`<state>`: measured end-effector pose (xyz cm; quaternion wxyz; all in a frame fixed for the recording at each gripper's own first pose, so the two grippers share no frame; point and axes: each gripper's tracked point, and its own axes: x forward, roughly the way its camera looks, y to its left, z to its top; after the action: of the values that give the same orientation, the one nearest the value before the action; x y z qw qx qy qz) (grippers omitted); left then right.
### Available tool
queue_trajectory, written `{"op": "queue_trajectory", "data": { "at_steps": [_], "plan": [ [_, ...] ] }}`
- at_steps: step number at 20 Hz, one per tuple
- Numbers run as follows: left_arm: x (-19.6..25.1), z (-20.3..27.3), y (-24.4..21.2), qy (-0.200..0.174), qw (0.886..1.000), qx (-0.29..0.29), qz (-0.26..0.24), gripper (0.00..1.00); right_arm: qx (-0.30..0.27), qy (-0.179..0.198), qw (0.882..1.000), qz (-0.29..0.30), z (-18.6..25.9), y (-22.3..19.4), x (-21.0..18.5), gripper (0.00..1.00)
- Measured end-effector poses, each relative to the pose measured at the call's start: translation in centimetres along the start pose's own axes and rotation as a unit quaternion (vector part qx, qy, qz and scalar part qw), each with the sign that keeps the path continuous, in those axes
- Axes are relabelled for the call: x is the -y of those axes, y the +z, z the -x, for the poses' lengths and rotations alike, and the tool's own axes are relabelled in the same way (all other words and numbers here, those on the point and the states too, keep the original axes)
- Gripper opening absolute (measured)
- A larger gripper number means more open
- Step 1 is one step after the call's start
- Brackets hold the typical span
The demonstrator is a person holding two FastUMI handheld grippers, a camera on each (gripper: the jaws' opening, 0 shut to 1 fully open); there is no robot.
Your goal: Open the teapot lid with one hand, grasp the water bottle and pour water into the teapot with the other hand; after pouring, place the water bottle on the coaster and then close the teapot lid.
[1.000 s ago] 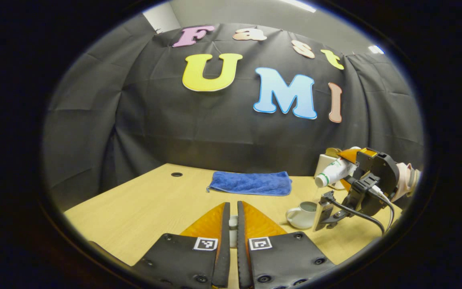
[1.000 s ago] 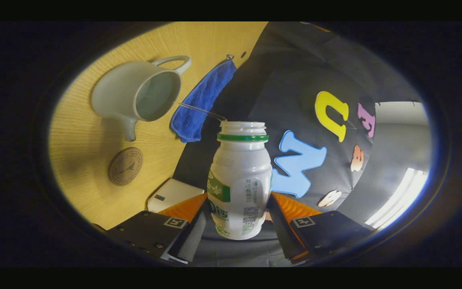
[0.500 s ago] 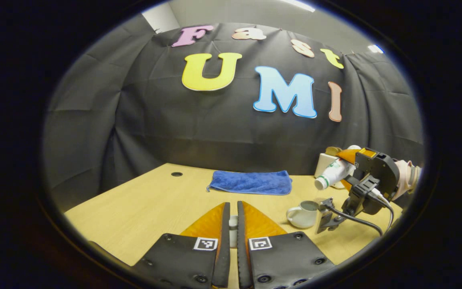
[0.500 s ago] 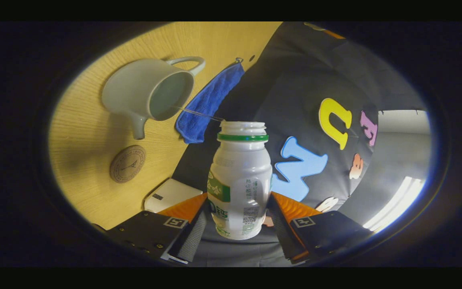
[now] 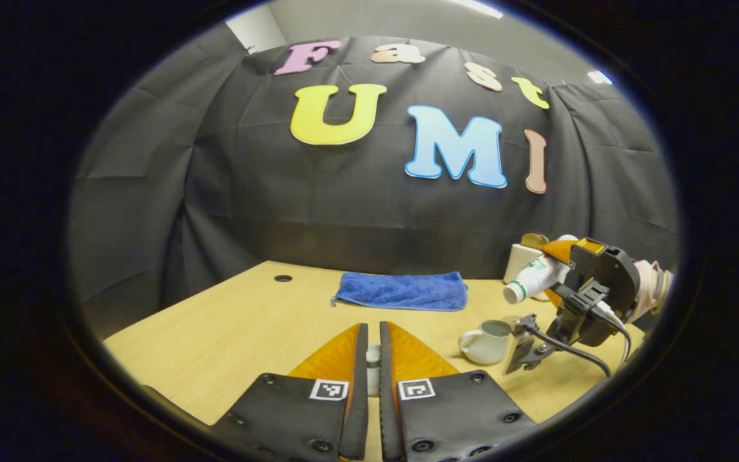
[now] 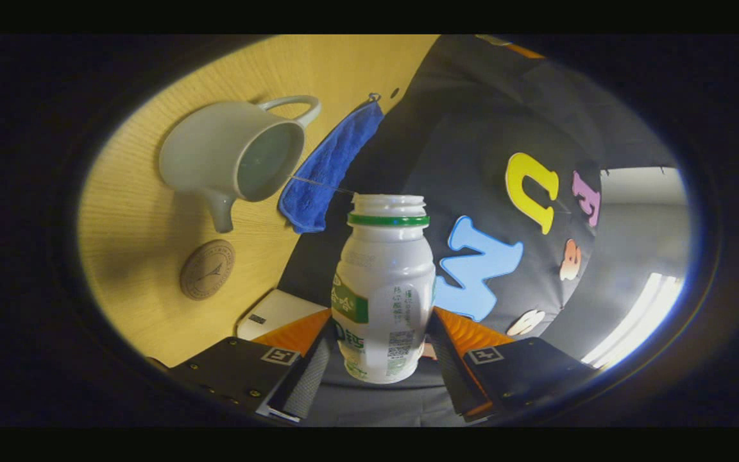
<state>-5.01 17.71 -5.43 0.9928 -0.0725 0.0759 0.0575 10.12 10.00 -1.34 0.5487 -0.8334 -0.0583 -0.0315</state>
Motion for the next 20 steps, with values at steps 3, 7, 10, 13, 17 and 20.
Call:
{"op": "queue_trajectory", "data": {
  "at_steps": [3, 7, 10, 13, 17, 20],
  "plan": [
    [0.0, -0.1, -0.1, 0.001, 1.0, -0.001, 0.001, 0.14, -0.011, 0.024, 0.997, -0.067, 0.5, 0.3, -1.8, 0.8],
    [-0.1, 0.1, 0.1, 0.004, 1.0, 0.005, 0.001, 0.18, -0.029, 0.057, 0.984, -0.167, 1.2, 0.6, -3.8, 0.8],
    [-0.1, 0.1, 0.3, 0.009, 1.0, 0.009, 0.0, 0.14, -0.043, 0.075, 0.965, -0.249, 2.0, 0.4, -5.1, 0.8],
    [-0.1, 0.2, 0.3, 0.012, 1.0, 0.01, -0.005, 0.18, -0.056, 0.09, 0.938, -0.331, 2.4, 0.0, -6.1, 0.8],
    [0.3, 0.4, 0.4, 0.015, 1.0, 0.017, -0.018, 0.14, -0.072, 0.097, 0.882, -0.455, 2.4, -0.7, -6.5, 0.8],
    [1.5, 0.4, 0.2, 0.01, 0.999, 0.019, -0.031, 0.14, -0.077, 0.096, 0.834, -0.538, 2.5, -1.4, -6.4, 0.8]
  ]
}}
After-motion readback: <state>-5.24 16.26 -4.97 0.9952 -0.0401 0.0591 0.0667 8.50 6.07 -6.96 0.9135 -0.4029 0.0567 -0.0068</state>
